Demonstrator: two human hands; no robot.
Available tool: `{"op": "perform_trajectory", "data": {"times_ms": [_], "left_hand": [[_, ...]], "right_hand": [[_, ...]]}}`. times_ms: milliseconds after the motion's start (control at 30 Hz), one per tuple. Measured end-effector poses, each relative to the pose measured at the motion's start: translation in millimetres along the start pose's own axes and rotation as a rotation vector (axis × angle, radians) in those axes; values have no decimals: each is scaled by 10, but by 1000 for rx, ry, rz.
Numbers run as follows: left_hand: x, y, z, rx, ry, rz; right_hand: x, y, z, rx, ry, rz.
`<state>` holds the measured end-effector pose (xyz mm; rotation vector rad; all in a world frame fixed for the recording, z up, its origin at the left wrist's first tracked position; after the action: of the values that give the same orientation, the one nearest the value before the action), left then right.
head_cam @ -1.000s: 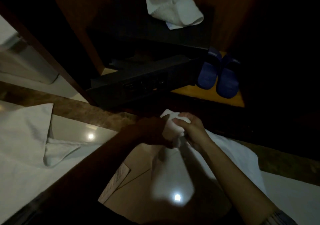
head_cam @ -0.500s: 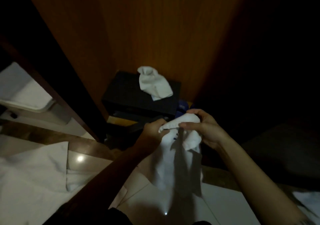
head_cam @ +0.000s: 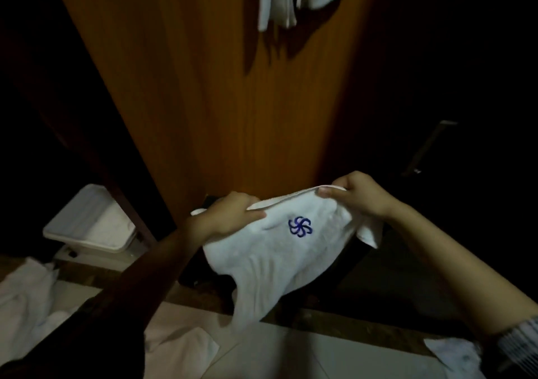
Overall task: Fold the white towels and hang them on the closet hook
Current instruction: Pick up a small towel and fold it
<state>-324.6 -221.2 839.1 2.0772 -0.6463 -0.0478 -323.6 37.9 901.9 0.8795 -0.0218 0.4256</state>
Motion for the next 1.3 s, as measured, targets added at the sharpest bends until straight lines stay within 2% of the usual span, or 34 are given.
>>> {"op": "perform_trajectory", "data": {"times_ms": [100, 200, 300, 400, 533, 633, 733, 800, 867, 967, 1033, 1233, 1300], "left_hand": [[156, 472, -202, -90, 22, -28], [229, 869, -395, 30, -12, -171], [293, 1104, -521, 145, -63, -285], [363, 1104, -538, 198, -51, -307], [377, 958, -525, 324, 33, -289], [343, 960, -533, 650, 146, -283], [361, 948, -586, 920, 246, -189], [360, 924, -667, 1113, 244, -169], [367, 889, -783, 1289, 262, -215], [421, 849, -984, 1439, 259, -331], [507, 832, -1111, 1498, 219, -424], [802, 477, -1236, 1555, 211, -410], [895, 268, -1248, 1712, 227, -380]], "right_hand": [[214, 474, 233, -50, 16, -91], [396, 894, 351, -46, 45, -163], [515, 1190, 349, 123, 23, -300], [585, 1209, 242, 307, -131, -362], [677, 1018, 164, 181, -232, -285], [776, 1011, 229, 133, -269, -135], [850, 1007, 300, 114, -287, 72], [866, 963, 331, 79, -279, 56], [880, 847, 430, -242, -296, 0], [890, 560, 683, -963, -324, -95], [891, 352, 862, -1258, -326, -177], [804, -320, 1295, -1553, -161, -353], [769, -527, 1413, -1676, -112, -368]]}}
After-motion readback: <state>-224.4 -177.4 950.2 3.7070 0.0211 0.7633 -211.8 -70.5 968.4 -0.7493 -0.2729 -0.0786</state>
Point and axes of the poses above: each hand's wrist, its own x-axis away from the middle knuckle, its own y-axis out of the back of the hand, z = x × y, the point moved 1 cm from there along -x, towards the middle knuckle, and after that the axes turned 5 degrees about z, right-handed, at the moved point
